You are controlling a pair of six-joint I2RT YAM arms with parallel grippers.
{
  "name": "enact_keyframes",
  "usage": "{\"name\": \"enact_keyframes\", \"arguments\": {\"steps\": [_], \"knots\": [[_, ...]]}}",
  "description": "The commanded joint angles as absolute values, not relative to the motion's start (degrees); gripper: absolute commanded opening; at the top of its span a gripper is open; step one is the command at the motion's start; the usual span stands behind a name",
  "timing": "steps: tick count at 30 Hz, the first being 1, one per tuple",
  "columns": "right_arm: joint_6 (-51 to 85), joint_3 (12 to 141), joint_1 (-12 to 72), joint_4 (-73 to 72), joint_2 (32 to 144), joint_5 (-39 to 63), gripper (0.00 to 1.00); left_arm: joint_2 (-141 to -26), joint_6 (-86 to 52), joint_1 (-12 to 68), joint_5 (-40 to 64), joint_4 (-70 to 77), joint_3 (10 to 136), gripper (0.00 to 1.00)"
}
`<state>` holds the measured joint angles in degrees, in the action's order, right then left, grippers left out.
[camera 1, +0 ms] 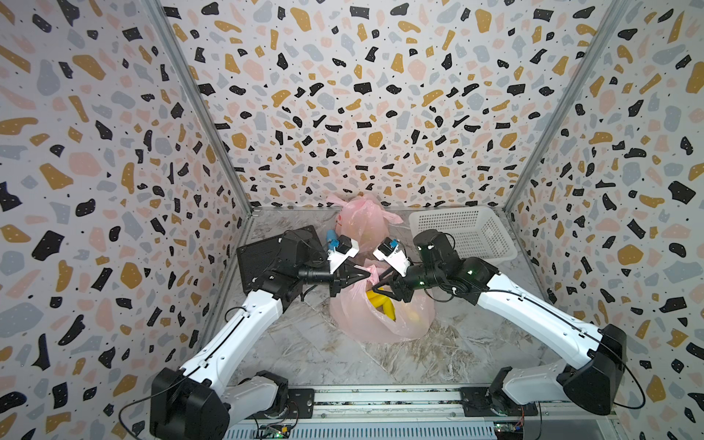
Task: Place the banana into a plastic bag & tie a knot
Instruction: Cross the plastic bag at the center of the board.
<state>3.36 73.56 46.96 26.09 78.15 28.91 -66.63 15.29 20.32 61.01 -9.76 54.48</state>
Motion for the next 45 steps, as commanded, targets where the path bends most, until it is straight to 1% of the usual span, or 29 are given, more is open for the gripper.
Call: {"name": "enact_keyframes", "arguments": {"steps": [1, 3, 4, 9, 11, 18, 21, 24, 29, 36, 39, 43, 45], "knots": [[4.5, 76.5, 47.2, 25.6, 78.4, 28.9, 0.22, -65.2, 14.5, 20.0, 62.1, -7.0, 54.0, 0.0], [4.9, 76.8, 47.2, 25.7, 78.4, 28.5, 0.05, -65.0, 14.2, 20.1, 61.9, -6.8, 53.8, 0.0], [4.9, 76.9, 47.2, 25.8, 78.2, 28.2, 0.0, -64.8, 13.9, 20.1, 61.6, -6.7, 53.8, 0.0], [4.7, 76.3, 47.2, 28.4, 76.6, 25.6, 0.0, -63.7, 12.2, 20.0, 59.5, -5.7, 53.0, 0.0], [5.1, 75.9, 47.3, 29.3, 76.3, 25.5, 0.0, -63.2, 11.6, 19.9, 59.4, -4.7, 52.6, 0.04], [6.7, 75.2, 47.3, 29.5, 75.9, 29.3, 0.0, -63.2, 10.4, 19.8, 58.8, -4.0, 52.3, 0.1], [6.7, 74.7, 47.3, 30.3, 75.3, 28.7, 0.0, -62.9, 10.5, 19.6, 58.8, -4.5, 52.1, 0.16], [6.8, 74.6, 47.3, 30.9, 75.1, 28.0, 0.0, -62.4, 10.4, 19.4, 58.9, -4.2, 51.8, 0.25], [7.4, 74.9, 47.4, 30.7, 75.2, 29.3, 0.0, -62.6, 9.8, 19.4, 59.0, -3.7, 51.6, 0.33], [6.8, 74.7, 48.5, 32.3, 75.6, 31.1, 0.0, -62.8, 9.2, 19.4, 58.4, -3.1, 51.6, 0.35], [6.2, 74.9, 49.6, 33.9, 75.5, 30.8, 0.0, -63.2, 8.8, 19.1, 57.9, -2.7, 51.6, 0.28], [6.2, 74.6, 50.2, 35.0, 75.5, 30.1, 0.0, -63.4, 8.0, 18.8, 58.0, -1.9, 51.4, 0.27], [6.4, 74.5, 50.4, 35.2, 75.7, 30.1, 0.0, -63.5, 7.7, 18.7, 58.1, -1.5, 51.3, 0.28]]}}
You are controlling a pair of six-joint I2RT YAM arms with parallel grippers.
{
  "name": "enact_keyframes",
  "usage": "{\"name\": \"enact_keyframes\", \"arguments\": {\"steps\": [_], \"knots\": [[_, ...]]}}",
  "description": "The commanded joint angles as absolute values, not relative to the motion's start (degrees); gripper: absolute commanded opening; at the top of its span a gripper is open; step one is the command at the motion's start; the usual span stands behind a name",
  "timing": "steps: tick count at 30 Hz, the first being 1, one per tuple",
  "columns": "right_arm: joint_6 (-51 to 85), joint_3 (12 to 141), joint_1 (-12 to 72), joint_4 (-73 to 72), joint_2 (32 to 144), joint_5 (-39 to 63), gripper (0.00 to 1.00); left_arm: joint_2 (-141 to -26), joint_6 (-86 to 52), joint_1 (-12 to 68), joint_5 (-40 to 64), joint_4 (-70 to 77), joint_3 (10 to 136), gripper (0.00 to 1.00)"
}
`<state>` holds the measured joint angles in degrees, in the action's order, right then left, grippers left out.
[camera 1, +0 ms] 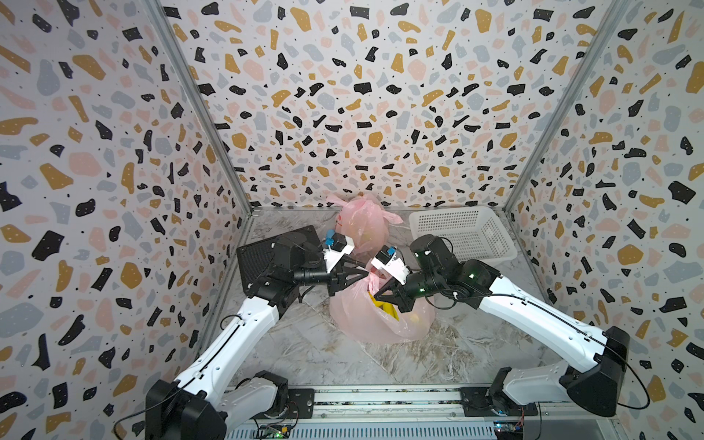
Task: Place the banana into a plastic bag & tie a knot
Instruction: Cross the plastic bag at the center of the board.
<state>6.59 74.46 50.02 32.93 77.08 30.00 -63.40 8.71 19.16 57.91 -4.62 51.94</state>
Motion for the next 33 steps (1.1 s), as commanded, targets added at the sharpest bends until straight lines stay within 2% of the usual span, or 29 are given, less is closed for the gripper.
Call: {"name": "enact_keyframes", "arguments": {"steps": [1, 6, 14, 26, 27, 29, 31, 33], "knots": [[6.6, 74.5, 50.5, 35.0, 75.8, 30.1, 0.0, -63.5, 7.6, 18.7, 58.2, -1.3, 51.3, 0.29], [7.1, 74.7, 50.6, 34.5, 77.4, 28.3, 0.0, -63.8, 6.5, 18.7, 59.8, -0.8, 51.5, 0.33], [7.5, 75.5, 50.6, 34.0, 78.6, 28.0, 0.0, -63.8, 7.0, 18.7, 60.4, -1.9, 49.7, 0.59], [7.3, 76.0, 50.6, 34.3, 78.8, 27.8, 0.0, -64.6, 7.8, 18.7, 61.7, -6.8, 50.0, 0.64], [7.4, 76.0, 50.6, 34.2, 78.8, 27.8, 0.0, -64.6, 7.8, 18.7, 61.7, -7.0, 49.9, 0.63], [7.5, 75.9, 50.6, 34.0, 78.7, 28.3, 0.0, -64.8, 7.6, 18.7, 62.1, -6.6, 50.0, 0.54], [7.8, 75.9, 50.6, 33.6, 78.7, 28.7, 0.0, -65.8, 7.0, 18.7, 63.3, -6.5, 51.0, 0.36], [8.1, 75.9, 50.6, 33.3, 78.7, 29.4, 0.0, -67.1, 6.8, 18.8, 64.5, -7.2, 52.3, 0.23]]}}
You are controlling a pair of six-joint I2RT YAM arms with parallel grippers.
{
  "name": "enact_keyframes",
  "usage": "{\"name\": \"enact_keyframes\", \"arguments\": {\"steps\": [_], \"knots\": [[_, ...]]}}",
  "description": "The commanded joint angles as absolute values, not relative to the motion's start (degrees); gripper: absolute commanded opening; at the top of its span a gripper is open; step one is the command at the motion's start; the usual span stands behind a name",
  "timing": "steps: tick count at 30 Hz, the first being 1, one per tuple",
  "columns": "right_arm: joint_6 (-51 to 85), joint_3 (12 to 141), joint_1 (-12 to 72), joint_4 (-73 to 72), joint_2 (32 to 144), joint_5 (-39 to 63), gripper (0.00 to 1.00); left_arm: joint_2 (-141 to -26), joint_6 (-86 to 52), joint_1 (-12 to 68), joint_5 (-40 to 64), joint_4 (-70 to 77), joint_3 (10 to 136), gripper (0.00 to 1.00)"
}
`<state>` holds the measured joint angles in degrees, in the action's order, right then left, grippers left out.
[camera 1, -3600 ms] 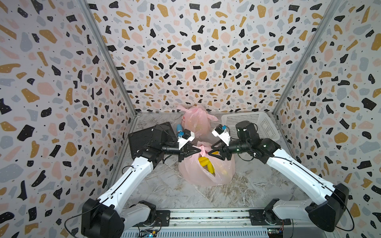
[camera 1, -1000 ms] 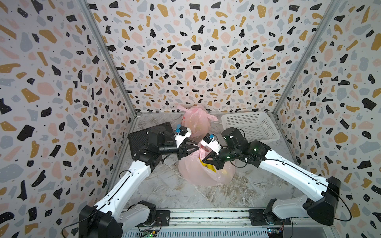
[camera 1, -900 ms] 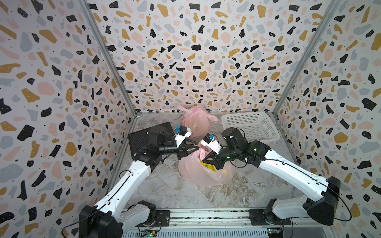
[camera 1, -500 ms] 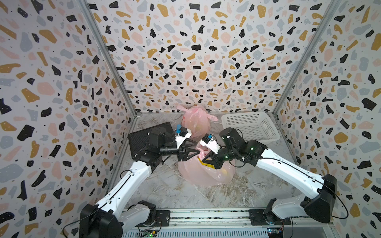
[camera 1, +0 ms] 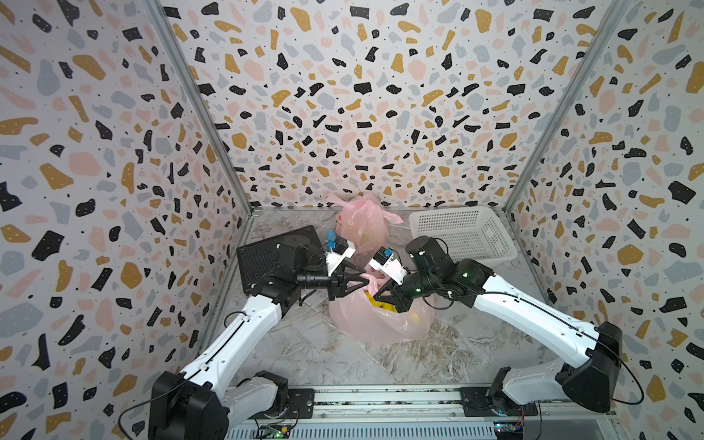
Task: Place the banana into a plastic bag & tie a knot
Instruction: Cross the plastic bag at the center of the board.
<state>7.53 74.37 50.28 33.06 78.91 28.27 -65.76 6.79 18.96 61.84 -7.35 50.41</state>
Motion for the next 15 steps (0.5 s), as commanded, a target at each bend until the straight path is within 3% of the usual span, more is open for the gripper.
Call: {"name": "enact_keyframes", "arguments": {"steps": [1, 3, 9, 13, 15], "knots": [[8.2, 75.8, 50.6, 33.2, 78.7, 29.7, 0.0, -67.6, 6.6, 18.7, 64.9, -7.2, 52.8, 0.17], [8.3, 75.8, 50.6, 33.2, 78.7, 30.5, 0.0, -68.0, 6.2, 18.7, 65.1, -6.9, 53.2, 0.0], [8.5, 73.9, 50.6, 32.9, 78.8, 32.0, 0.0, -66.4, 1.2, 18.7, 65.1, 1.1, 51.5, 0.0], [8.3, 73.5, 50.7, 32.5, 79.3, 31.2, 0.0, -65.6, -0.6, 18.7, 65.6, 4.0, 50.0, 0.22], [8.0, 74.1, 50.6, 32.9, 79.7, 30.9, 0.0, -65.2, -0.6, 18.7, 65.4, 4.0, 49.4, 0.23]]}}
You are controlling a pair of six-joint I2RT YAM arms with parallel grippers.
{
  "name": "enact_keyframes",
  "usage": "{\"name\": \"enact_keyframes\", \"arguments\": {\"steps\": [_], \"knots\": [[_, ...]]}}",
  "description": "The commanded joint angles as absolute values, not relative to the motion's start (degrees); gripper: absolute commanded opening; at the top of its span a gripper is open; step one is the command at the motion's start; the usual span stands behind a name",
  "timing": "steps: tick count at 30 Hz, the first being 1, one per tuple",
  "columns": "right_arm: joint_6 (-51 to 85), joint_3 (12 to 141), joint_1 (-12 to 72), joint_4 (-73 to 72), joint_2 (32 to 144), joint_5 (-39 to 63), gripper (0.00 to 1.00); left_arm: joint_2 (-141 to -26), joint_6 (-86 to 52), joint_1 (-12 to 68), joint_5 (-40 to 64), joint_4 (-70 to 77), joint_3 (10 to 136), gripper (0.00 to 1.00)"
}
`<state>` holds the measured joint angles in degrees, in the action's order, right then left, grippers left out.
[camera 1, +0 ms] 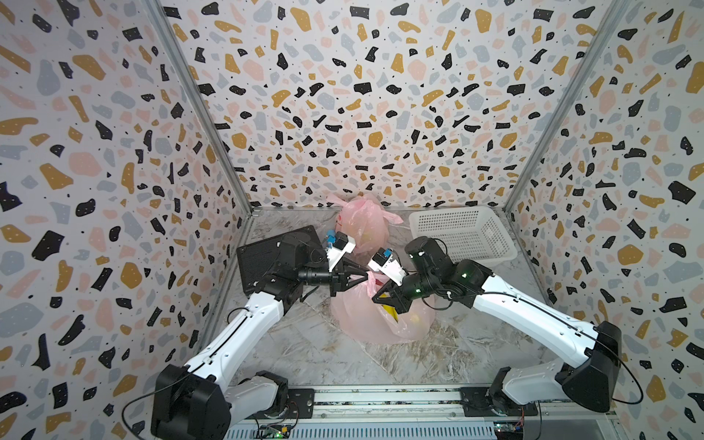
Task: Place the banana into a plastic bag & tie a knot
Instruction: Cross the plastic bag at the center of the board.
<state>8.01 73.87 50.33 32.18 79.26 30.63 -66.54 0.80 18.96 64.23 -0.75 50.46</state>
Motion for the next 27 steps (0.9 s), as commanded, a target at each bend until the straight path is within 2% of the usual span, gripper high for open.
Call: {"name": "enact_keyframes", "arguments": {"steps": [1, 5, 9, 14, 18, 21, 23, 24, 25, 26, 27], "knots": [[8.0, 74.3, 50.7, 33.0, 79.8, 30.9, 0.0, -65.1, -0.5, 18.7, 65.3, 3.8, 49.2, 0.24], [8.3, 74.3, 50.7, 32.6, 80.3, 31.0, 0.0, -64.7, -0.4, 18.7, 65.3, 3.6, 48.9, 0.24], [8.3, 74.3, 50.7, 32.6, 80.4, 30.8, 0.0, -64.7, -0.1, 18.6, 65.4, 3.0, 48.8, 0.36], [8.1, 74.7, 50.6, 33.0, 80.2, 30.7, 0.0, -64.6, 0.2, 18.6, 64.7, 2.9, 48.3, 0.56], [8.3, 74.6, 50.7, 32.7, 80.2, 30.9, 0.0, -66.8, 0.5, 18.6, 64.7, 1.5, 49.1, 0.57], [8.3, 74.6, 50.7, 32.7, 80.3, 30.9, 0.0, -68.3, 0.5, 18.8, 65.3, 0.7, 49.9, 0.51], [8.2, 74.7, 50.7, 32.9, 80.3, 30.7, 0.0, -69.1, 0.8, 19.4, 65.6, -0.4, 50.7, 0.43], [8.0, 74.9, 50.7, 33.1, 80.3, 30.4, 0.0, -69.5, 1.7, 19.9, 65.6, -1.8, 51.3, 0.37], [7.8, 75.1, 50.6, 33.4, 80.4, 30.2, 0.0, -69.9, 2.6, 20.3, 65.4, -3.3, 51.9, 0.25], [7.6, 75.4, 50.6, 33.8, 80.4, 30.0, 0.0, -70.1, 3.8, 20.6, 65.2, -5.0, 52.6, 0.07], [7.2, 75.7, 50.7, 34.3, 80.4, 29.9, 0.0, -70.1, 4.0, 20.8, 65.1, -5.4, 52.8, 0.0]]}}
